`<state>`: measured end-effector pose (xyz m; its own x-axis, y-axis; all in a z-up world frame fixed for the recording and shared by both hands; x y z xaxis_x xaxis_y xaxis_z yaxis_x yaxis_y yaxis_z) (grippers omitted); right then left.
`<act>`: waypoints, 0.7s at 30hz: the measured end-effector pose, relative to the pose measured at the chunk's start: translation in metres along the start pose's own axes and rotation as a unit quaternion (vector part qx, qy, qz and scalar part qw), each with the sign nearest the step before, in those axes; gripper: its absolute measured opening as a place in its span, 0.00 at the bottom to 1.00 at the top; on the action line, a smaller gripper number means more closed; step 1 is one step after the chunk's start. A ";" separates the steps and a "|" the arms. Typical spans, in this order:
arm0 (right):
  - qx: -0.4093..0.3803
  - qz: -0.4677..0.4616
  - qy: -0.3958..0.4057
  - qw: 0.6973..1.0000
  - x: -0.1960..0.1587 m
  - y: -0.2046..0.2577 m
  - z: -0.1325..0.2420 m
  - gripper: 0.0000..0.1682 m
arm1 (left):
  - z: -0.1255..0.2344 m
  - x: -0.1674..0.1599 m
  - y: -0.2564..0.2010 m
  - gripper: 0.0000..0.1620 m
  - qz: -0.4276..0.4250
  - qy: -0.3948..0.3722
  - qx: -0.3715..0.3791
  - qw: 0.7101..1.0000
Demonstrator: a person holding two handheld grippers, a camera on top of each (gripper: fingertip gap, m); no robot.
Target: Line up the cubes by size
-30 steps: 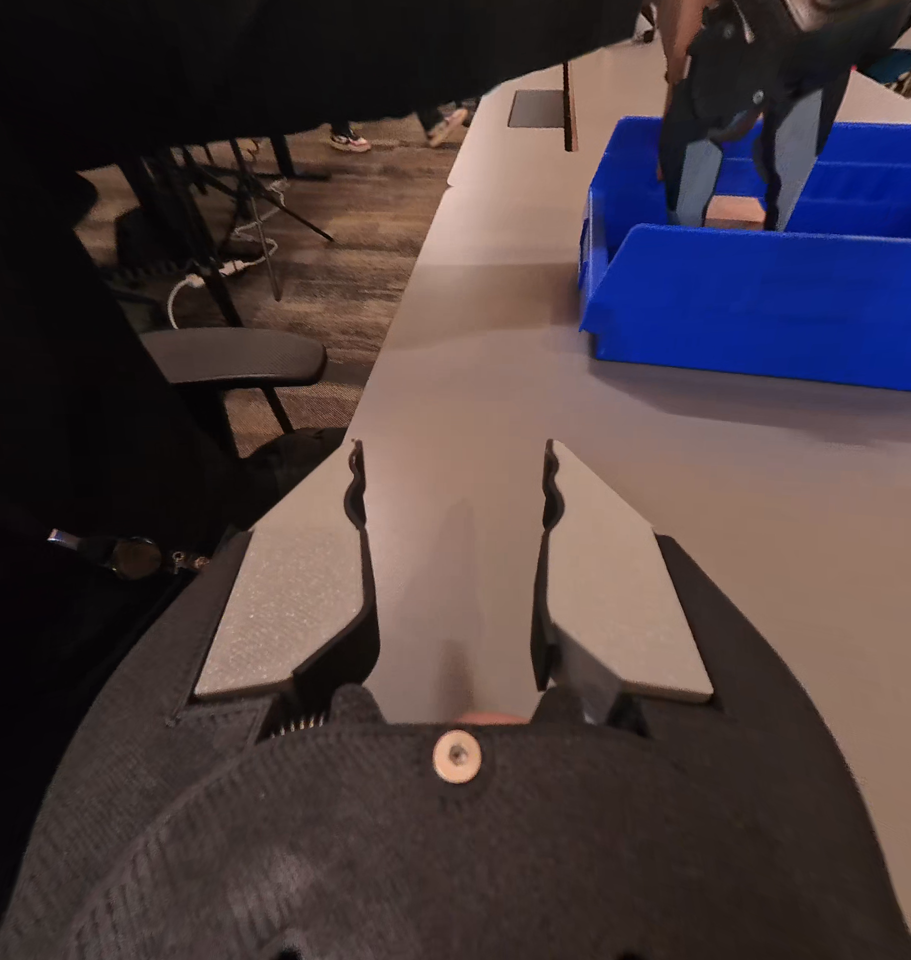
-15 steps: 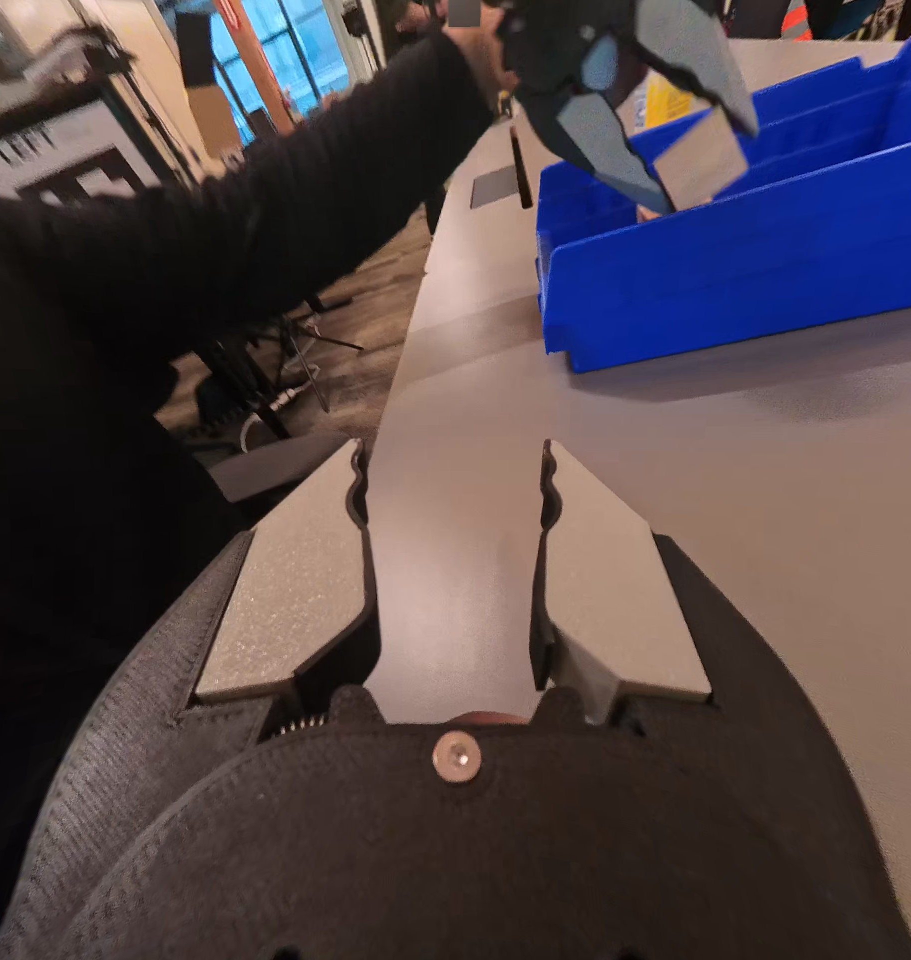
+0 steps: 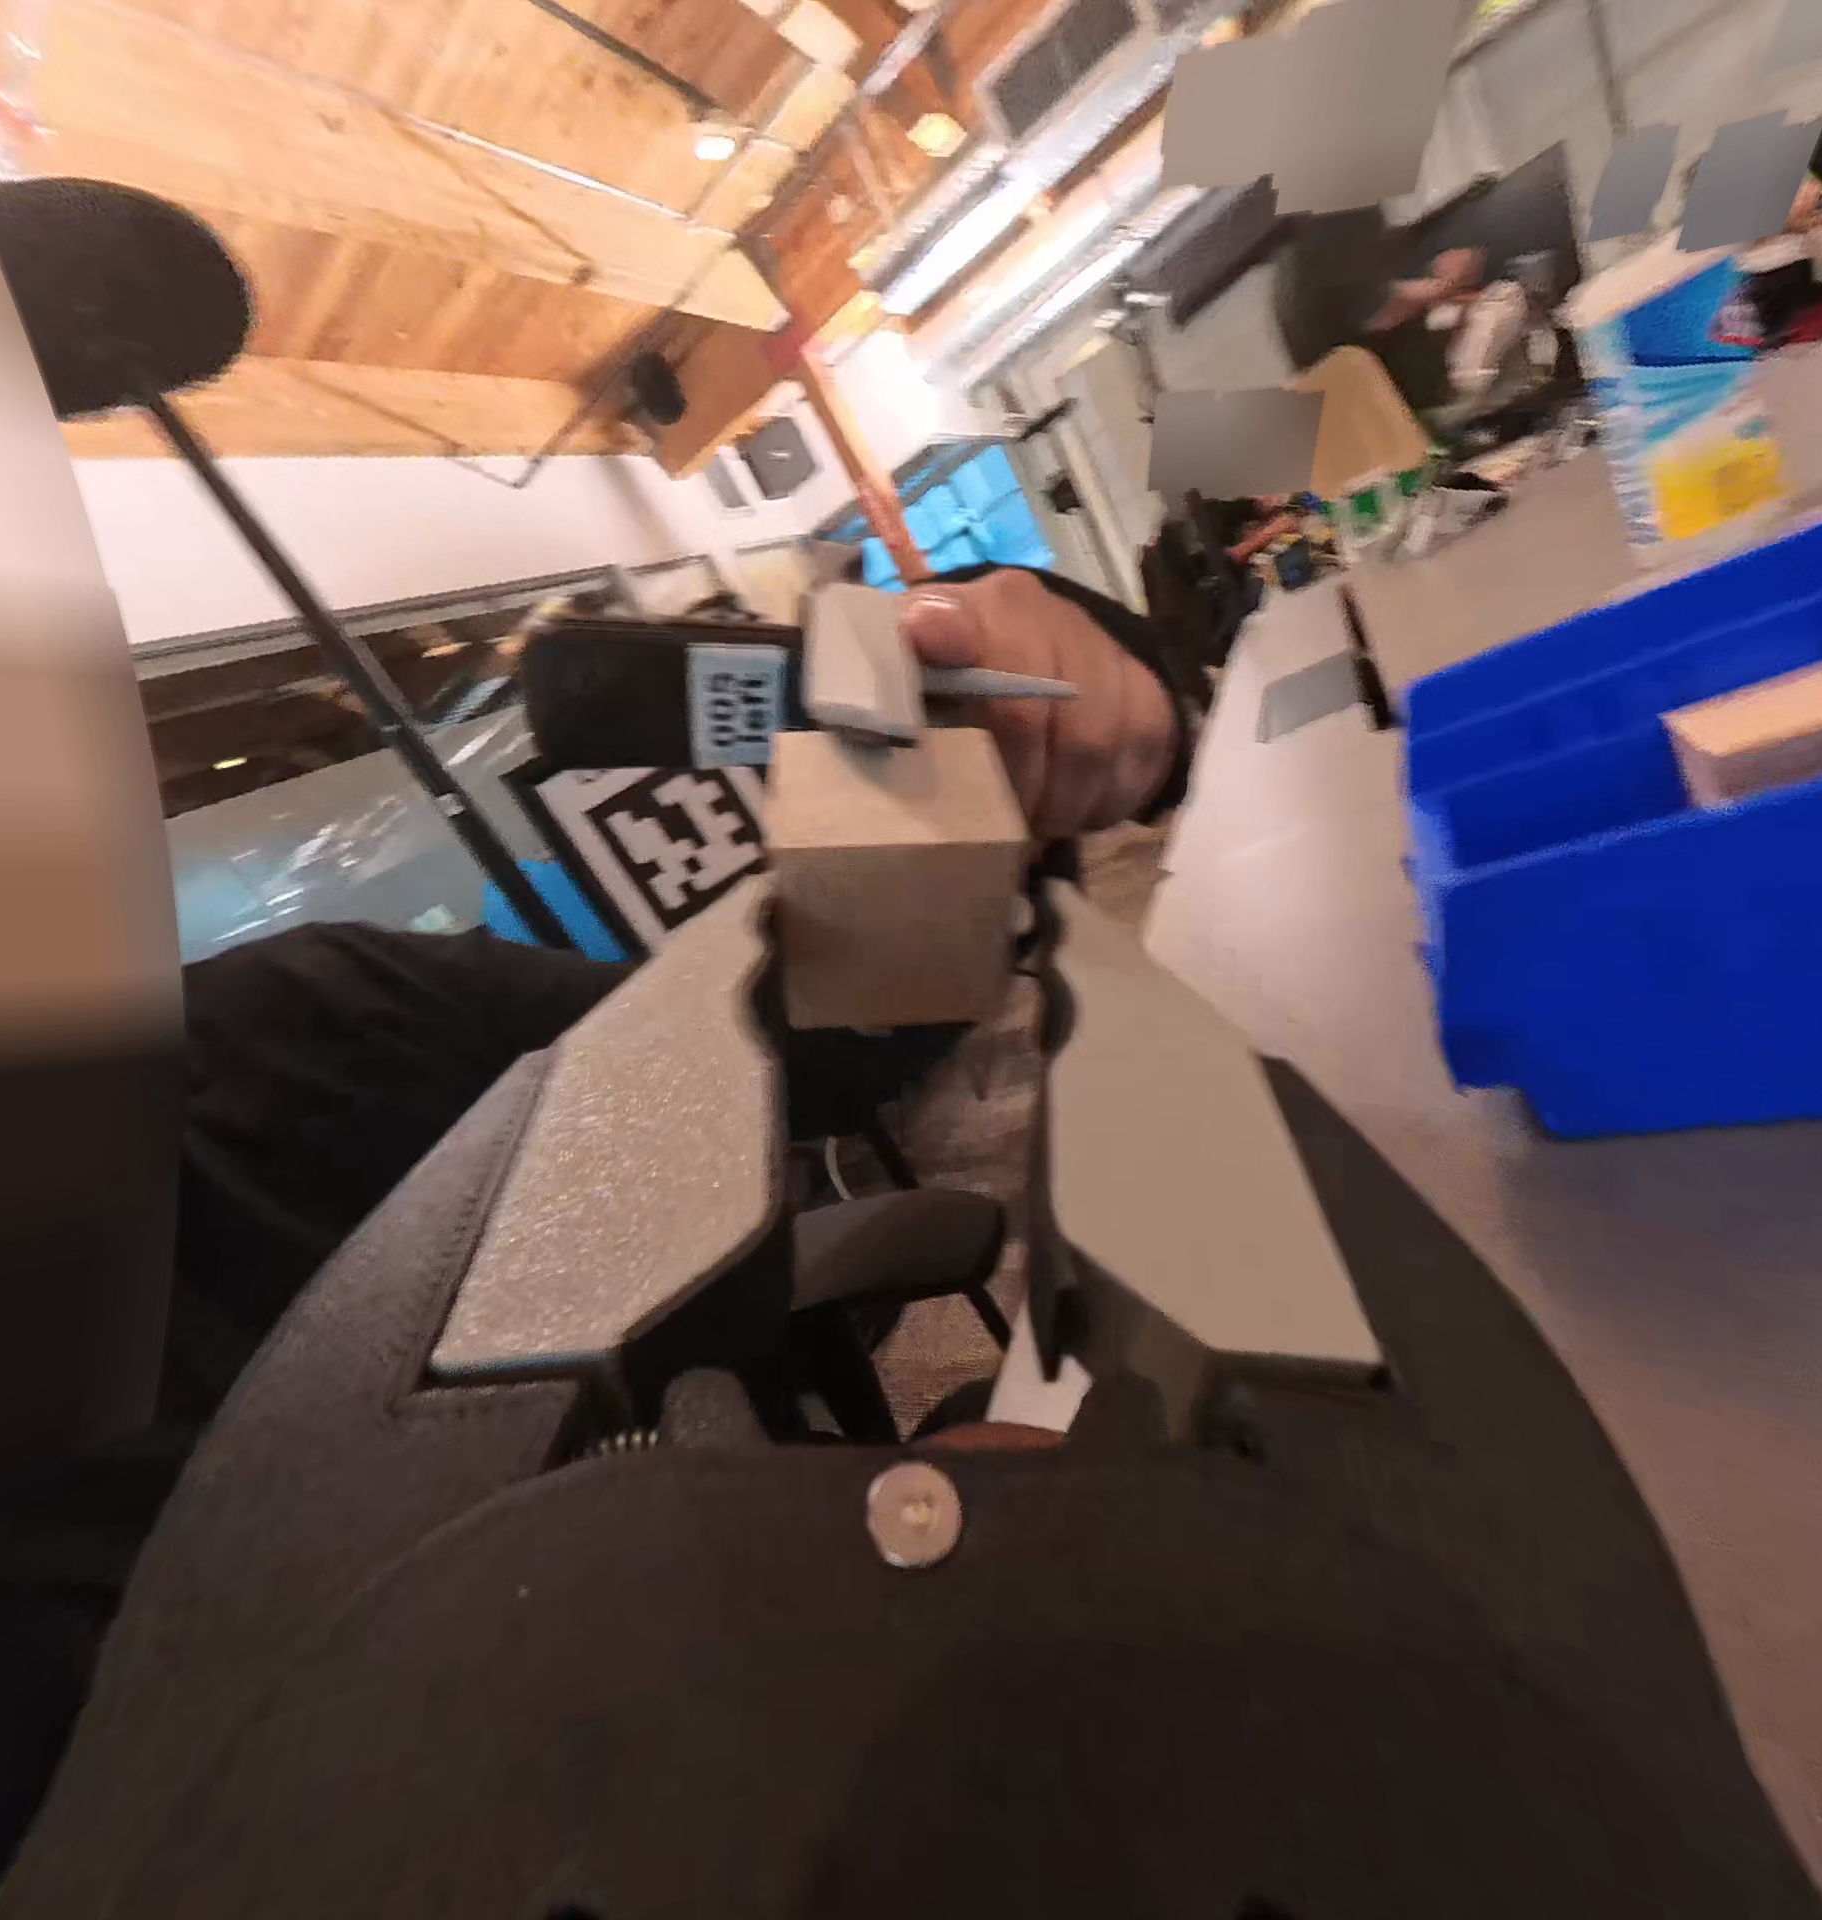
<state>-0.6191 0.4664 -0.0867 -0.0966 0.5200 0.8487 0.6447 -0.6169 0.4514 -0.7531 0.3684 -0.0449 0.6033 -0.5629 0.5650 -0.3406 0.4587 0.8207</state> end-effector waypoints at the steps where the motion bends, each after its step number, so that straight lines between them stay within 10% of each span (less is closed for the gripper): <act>1: 0.006 -0.001 -0.003 1.000 0.000 0.002 -0.002 0.25 | 0.000 0.000 -0.001 0.29 0.006 -0.004 0.006 1.000; 12: -0.178 0.103 0.091 0.974 0.025 0.060 0.063 0.25 | 0.037 -0.016 -0.027 0.17 0.096 0.019 0.009 0.995; 21: -0.493 0.144 0.522 0.681 0.089 0.084 0.245 0.25 | 0.083 -0.058 -0.060 0.07 0.144 0.100 0.012 0.985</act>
<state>-0.3877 0.6056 -0.0405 -0.8916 -0.0927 0.4431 -0.0218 -0.9689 -0.2466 -0.8275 0.3166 -0.1195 0.6087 -0.2647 0.7479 -0.5327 0.5622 0.6325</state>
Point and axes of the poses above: each gripper's, where its closed fingertips meet, z back along the fingers, x out of its top, y = z × x across the jaws, the point moved 10 cm from there along z, back along the fingers, and after that the axes turned 7 degrees about x, right-handed, at the moved point
